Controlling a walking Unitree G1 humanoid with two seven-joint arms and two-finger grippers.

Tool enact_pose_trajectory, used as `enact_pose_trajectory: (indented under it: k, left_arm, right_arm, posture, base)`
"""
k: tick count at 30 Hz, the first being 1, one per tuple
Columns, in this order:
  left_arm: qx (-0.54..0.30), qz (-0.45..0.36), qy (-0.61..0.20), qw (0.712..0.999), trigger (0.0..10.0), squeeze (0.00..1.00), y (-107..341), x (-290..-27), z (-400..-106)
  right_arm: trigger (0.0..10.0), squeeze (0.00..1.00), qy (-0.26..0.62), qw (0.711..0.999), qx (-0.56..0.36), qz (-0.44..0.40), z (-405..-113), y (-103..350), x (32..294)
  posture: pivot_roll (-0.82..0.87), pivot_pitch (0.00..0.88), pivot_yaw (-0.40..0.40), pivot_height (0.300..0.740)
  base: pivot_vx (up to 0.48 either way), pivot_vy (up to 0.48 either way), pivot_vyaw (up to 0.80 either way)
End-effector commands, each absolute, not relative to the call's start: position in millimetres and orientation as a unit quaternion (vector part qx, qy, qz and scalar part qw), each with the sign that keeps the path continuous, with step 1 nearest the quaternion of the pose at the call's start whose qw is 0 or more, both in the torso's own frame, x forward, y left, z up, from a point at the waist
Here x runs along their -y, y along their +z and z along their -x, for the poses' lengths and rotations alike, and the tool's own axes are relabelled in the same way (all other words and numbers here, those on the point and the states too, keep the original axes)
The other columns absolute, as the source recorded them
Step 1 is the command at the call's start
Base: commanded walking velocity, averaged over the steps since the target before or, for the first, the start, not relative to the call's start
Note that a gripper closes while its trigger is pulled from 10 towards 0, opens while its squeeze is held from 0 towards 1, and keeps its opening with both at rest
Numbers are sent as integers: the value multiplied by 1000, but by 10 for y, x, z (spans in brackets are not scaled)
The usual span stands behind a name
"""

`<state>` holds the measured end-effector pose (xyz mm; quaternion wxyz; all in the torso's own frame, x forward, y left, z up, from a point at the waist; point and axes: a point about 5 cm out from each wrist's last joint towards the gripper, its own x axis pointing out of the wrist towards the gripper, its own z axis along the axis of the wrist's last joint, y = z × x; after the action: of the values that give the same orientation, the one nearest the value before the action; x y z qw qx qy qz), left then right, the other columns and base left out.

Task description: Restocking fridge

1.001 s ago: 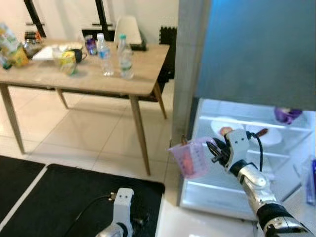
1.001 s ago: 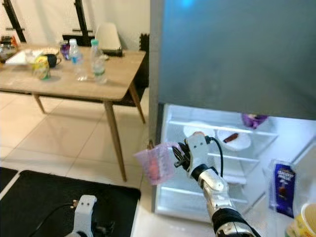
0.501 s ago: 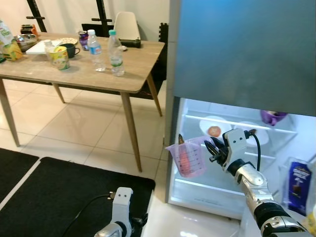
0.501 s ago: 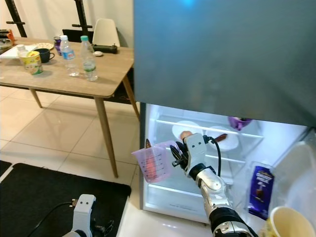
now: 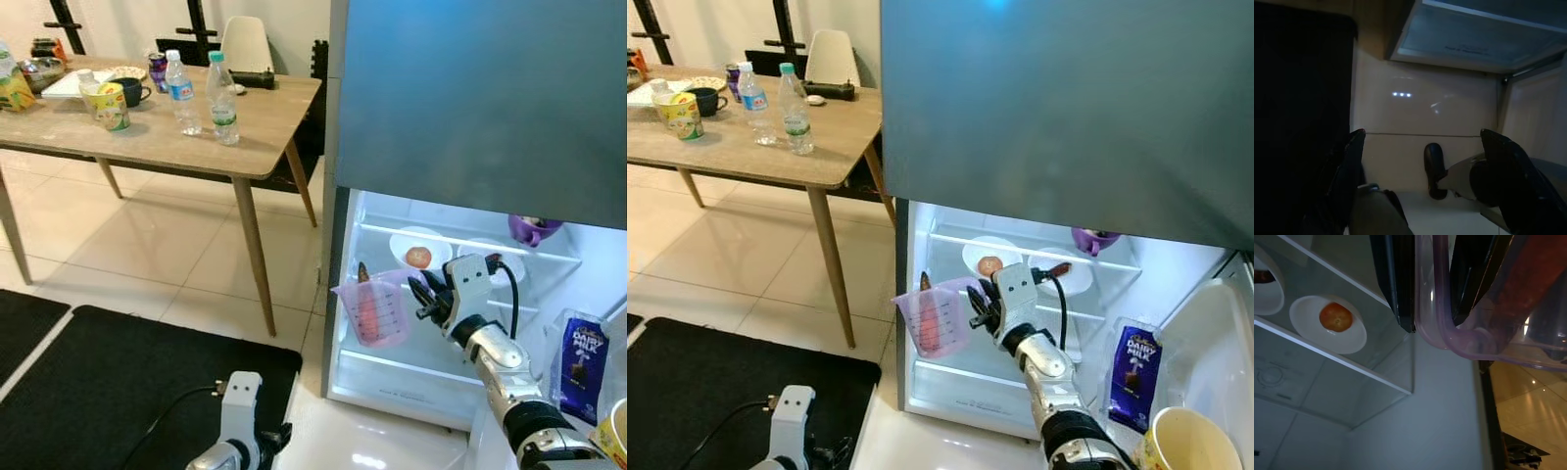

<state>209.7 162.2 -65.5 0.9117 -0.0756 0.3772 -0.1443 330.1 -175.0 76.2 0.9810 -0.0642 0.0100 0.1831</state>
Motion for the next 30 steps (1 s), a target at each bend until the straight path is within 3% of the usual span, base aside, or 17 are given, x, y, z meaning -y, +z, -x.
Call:
enact_pose_trajectory:
  k: [1,15,30]
  left_arm:
    - [-380,75,-144,911,10000,0,-662,-1606,-2091]
    - [-381,76,-145,910,10000,0,-672,-1596,-2072]
    - [-381,75,-141,911,10000,0,-670,-1622,-2072]
  right_arm:
    - [10000,0,173,982,-9,70,-3301,762,1781]
    - [10000,0,128,987,-78,63,-3202,496,1751]
    - [10000,0,-72,978,-173,87,-2931,185,2365]
  posture:
    - [-40,0,-34,740]
    - [-46,0,-39,740]
    - [-48,0,-37,740]
  base:
    - [0,0,0]
    - [0,0,0]
    - [0,0,0]
